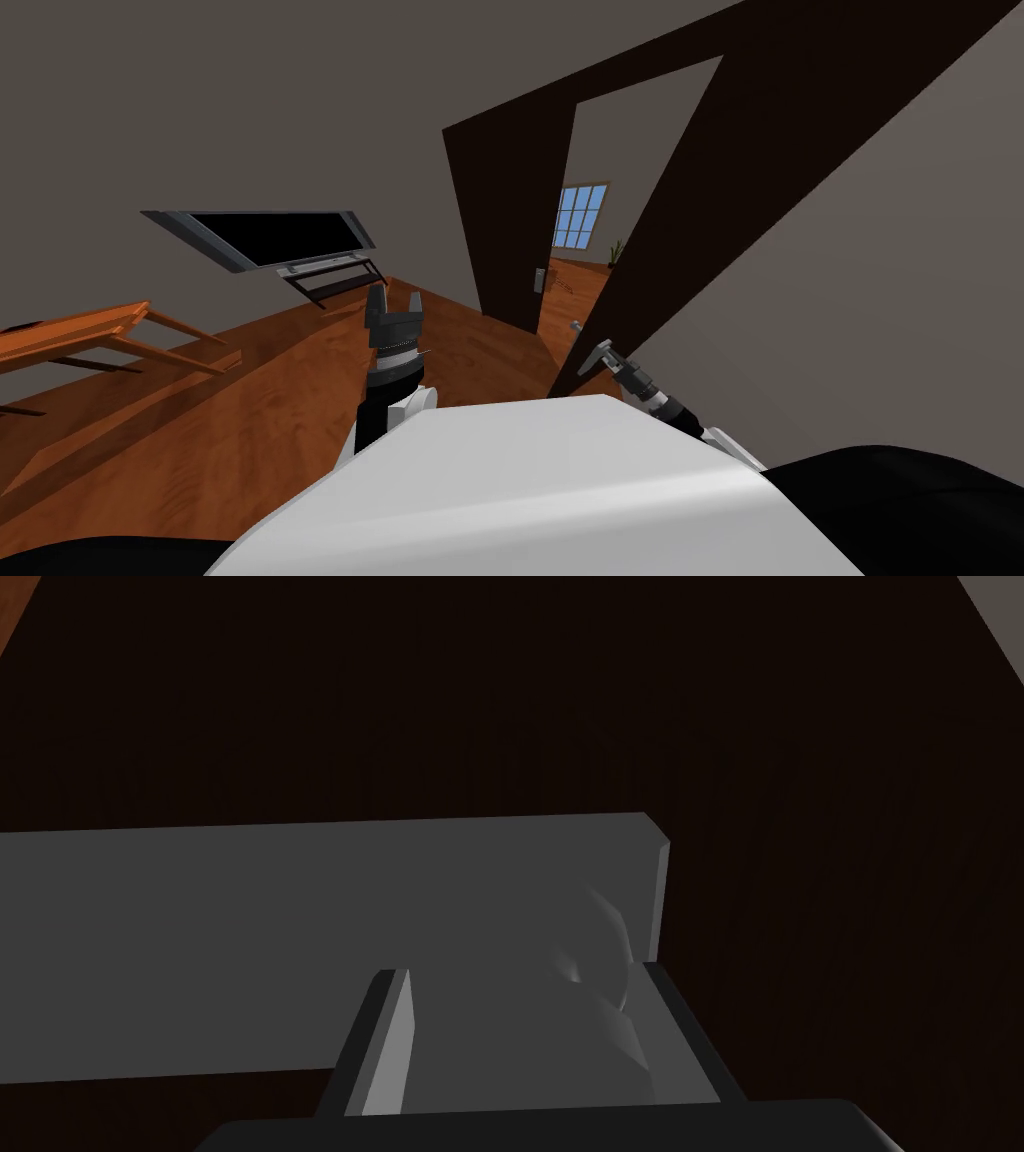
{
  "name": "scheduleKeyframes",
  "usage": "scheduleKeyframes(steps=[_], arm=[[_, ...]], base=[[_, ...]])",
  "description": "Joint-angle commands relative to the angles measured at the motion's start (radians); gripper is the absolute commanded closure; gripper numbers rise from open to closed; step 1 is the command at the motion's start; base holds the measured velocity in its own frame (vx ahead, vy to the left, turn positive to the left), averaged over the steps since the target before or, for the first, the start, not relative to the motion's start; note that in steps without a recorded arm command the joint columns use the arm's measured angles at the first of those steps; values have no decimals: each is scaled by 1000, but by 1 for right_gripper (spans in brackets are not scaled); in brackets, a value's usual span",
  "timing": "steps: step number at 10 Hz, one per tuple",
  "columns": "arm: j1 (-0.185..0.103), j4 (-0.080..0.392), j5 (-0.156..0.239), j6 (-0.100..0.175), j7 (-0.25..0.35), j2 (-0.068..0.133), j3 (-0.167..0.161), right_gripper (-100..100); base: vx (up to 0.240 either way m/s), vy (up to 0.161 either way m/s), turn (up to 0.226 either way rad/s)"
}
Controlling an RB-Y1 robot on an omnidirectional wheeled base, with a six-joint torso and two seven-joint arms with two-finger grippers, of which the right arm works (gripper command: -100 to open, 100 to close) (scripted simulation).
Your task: Pull the door open
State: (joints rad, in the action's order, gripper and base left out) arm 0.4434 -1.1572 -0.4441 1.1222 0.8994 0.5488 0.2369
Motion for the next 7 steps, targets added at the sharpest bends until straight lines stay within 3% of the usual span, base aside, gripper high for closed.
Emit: scheduleKeyframes(steps=[1, 7], arm=[[-4, 10, -12, 31, 1, -4, 3, 100], [-10, 34, -38, 100, 5, -11, 11, 100]], base=[[15, 43, 37], [15, 62, 28]])
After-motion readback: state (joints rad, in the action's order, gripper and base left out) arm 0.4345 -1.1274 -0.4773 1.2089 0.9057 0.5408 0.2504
